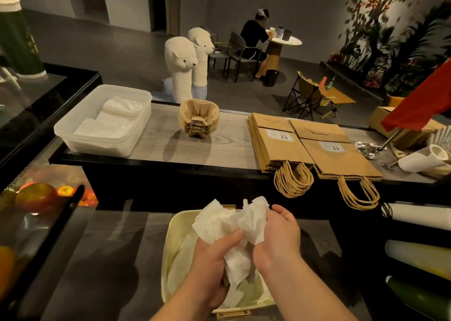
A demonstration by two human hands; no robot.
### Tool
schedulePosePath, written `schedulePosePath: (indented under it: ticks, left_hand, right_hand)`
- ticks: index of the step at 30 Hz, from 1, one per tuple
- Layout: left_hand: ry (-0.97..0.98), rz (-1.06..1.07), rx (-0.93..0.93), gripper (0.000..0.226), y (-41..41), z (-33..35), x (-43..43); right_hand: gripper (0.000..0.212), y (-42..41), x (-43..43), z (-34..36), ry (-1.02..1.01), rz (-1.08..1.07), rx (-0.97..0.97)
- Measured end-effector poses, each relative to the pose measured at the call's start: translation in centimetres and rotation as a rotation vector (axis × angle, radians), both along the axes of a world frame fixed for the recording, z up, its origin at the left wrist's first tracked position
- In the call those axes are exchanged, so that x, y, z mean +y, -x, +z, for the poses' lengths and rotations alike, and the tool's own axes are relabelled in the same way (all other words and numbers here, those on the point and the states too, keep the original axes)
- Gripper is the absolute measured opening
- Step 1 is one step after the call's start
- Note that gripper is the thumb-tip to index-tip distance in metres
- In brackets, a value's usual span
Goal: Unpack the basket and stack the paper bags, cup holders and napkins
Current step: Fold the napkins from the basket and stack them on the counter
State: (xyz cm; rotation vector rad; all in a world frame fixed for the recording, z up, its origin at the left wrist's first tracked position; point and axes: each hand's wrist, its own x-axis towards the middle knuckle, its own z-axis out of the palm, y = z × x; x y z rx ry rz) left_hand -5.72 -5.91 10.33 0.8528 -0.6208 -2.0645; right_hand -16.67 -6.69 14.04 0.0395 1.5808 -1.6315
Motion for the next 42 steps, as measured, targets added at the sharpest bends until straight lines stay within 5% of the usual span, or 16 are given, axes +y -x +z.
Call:
schedulePosePath:
  ticks: [9, 16, 20, 25, 28, 33, 39, 42]
  left_hand:
    - [-0.034, 0.046, -0.022, 0.051, 0.0, 0.6, 0.2]
    - [-0.050, -0.064, 0.041, 0.043, -2.6, 0.4, -1.4]
    - [0.151, -0.008, -0.168, 0.032, -3.3, 1.2, -2.2]
    - [0.599, 0.021, -0.406, 0.037, -3.2, 2.3, -2.1]
    - [0.615, 0.073, -0.418, 0.030, -3.1, 2.8, -1.8]
    - [0.344, 0.166, -0.236, 0.028, -3.8, 2.3, -1.9]
    - [0.328, 0.023, -0.150, 0.039, -5.1, 3.1, -2.2]
    - [0.401, -0.021, -0.179, 0.039, -5.4, 3.3, -2.5]
  right_hand:
    - [0.027, 0.3, 1.0, -0.1, 0.006, 0.116, 0.039]
    - [0.029, 3.0, 1.9, -0.1, -0.001, 0.426, 0.074]
    - [0.015, 3.1, 2.7, 0.1, 0.050, 0.482, 0.383]
    - [0.043, 1.7, 2.0, 0.3, -0.043, 0.742, 0.656]
    - [0.027, 1.8, 1.6, -0.6, -0.031, 0.607, 0.470]
    - [0.020, 2.1, 2.2, -1.6, 0.078, 0.515, -0.103]
    - [0.026, 3.7, 2.3, -1.4, 0.103, 0.566, -0.177]
    - [0.059, 5.4, 1.9, -0.4, 0.137, 0.730, -0.254]
